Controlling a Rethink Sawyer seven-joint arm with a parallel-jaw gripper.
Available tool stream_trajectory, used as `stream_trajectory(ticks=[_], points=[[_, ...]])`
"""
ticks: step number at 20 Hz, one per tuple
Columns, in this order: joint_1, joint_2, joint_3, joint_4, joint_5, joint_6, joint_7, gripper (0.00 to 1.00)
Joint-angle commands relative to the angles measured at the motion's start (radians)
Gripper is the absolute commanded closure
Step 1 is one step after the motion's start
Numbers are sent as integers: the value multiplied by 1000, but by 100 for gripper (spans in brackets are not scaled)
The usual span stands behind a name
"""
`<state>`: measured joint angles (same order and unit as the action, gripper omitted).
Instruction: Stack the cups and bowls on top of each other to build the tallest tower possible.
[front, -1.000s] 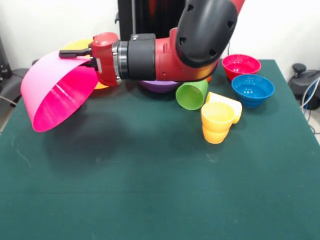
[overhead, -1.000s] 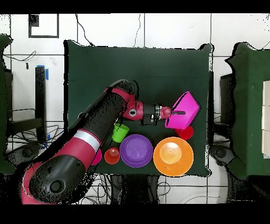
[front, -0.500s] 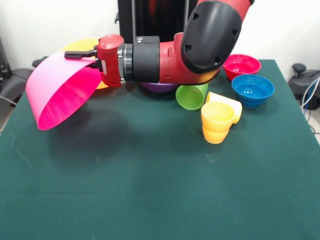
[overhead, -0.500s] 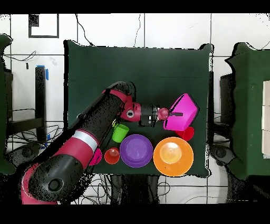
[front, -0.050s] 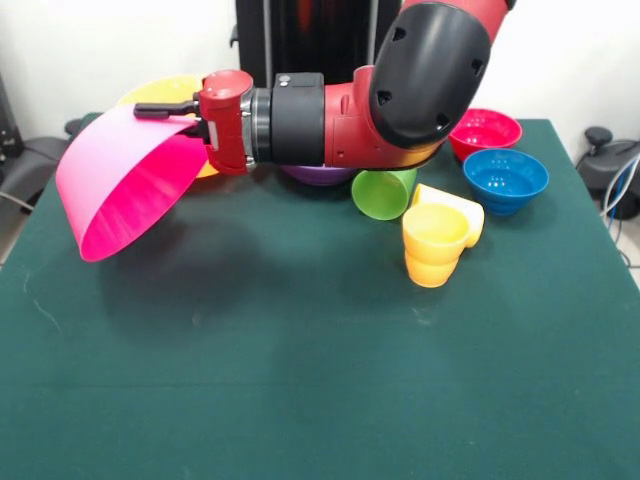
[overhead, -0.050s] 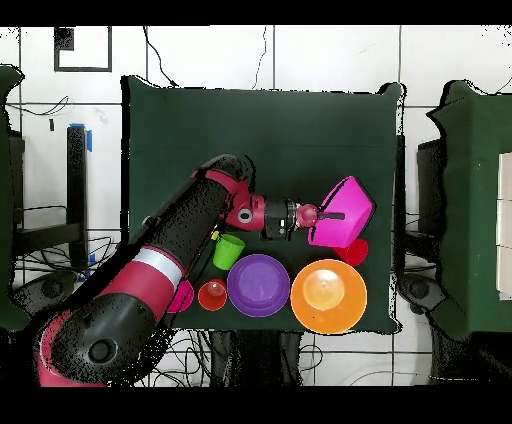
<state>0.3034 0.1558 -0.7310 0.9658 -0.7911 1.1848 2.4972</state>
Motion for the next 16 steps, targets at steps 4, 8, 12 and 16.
stream_trajectory(ticks=[4, 8, 12, 16], points=[[-2, 24, 91, -60, -1, 72, -223, 100], [-3, 31, 93, -70, -2, 73, -234, 100], [-3, 32, 102, -72, -17, 55, -300, 100], [-10, 47, 115, -91, -29, 45, -355, 100]])
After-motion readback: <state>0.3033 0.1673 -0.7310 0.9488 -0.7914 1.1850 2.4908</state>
